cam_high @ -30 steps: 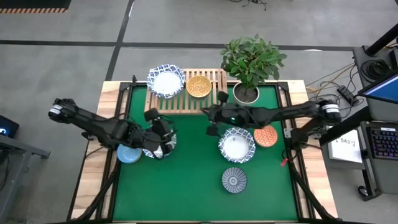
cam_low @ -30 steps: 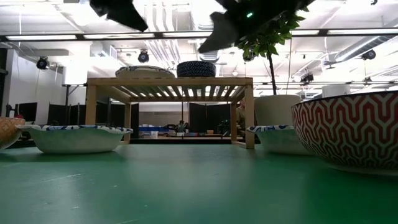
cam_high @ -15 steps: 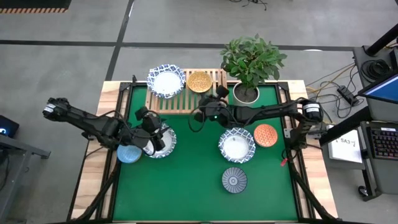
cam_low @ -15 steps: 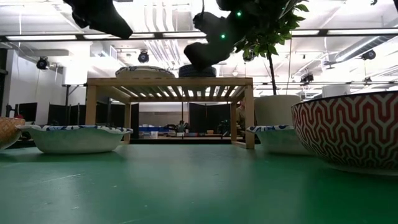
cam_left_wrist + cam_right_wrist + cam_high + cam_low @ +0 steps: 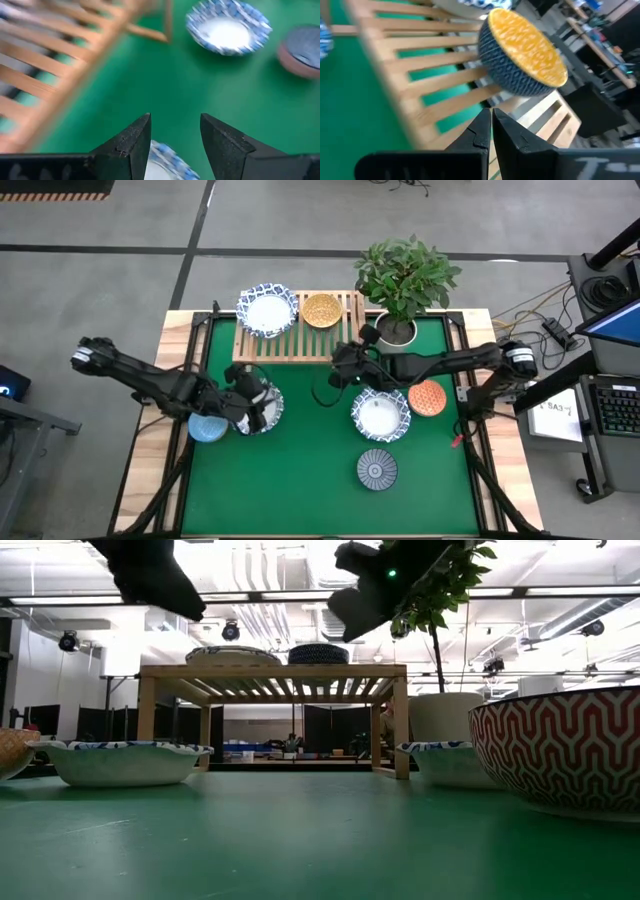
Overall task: Place and stack bowls onto a shelf
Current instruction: Stack the white bowl on top of the other white bowl on the shelf
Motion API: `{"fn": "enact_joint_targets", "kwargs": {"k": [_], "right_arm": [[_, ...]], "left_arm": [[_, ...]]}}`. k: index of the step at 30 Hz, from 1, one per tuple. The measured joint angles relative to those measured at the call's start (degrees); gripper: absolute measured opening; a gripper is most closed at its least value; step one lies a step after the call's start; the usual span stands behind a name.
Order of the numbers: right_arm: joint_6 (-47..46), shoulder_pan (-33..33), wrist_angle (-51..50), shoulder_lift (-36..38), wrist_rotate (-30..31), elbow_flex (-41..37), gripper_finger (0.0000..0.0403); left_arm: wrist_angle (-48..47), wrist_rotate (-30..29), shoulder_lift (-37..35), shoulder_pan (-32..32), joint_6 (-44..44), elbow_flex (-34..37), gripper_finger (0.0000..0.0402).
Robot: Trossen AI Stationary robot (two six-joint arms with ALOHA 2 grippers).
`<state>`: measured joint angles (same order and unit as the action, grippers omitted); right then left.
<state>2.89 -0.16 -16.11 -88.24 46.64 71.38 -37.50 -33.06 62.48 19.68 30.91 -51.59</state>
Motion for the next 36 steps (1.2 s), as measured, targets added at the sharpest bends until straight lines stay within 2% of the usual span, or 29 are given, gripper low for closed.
{"fn": "enact_joint_targets", "kwargs": {"k": [6,9,16,21,29,33,36], "right_arm": [[-3.6,5.3,-5.5,5.6,-0.2,-4.2,0.0009],[-4.2,7.9,-5.4,9.4,-0.2,-7.6,0.0009],[-8.3,11.2,-4.1,19.5,-0.1,-16.4,0.0009],[-10.4,11.5,-0.5,25.2,0.0,-22.2,0.0009],[-8.6,11.5,5.2,29.2,0.0,-26.8,0.0009],[-8.0,11.5,5.2,28.9,0.0,-26.8,0.0009],[-7.8,11.5,5.2,28.3,0.0,-26.8,0.0009]], "left_arm": [[-0.1,12.9,4.5,0.0,5.4,0.0,0.0157],[-0.5,16.9,7.4,0.2,5.8,0.0,0.0174],[-4.3,19.0,15.0,1.3,5.8,0.0,0.0236],[-6.5,18.8,20.6,1.9,5.8,-0.1,0.0246],[-7.5,16.5,27.8,1.9,7.5,-0.1,0.0218],[-7.5,16.5,29.8,1.9,8.1,-0.1,0.0180],[-7.5,16.5,30.6,2.0,8.2,-0.1,0.0136]]}}
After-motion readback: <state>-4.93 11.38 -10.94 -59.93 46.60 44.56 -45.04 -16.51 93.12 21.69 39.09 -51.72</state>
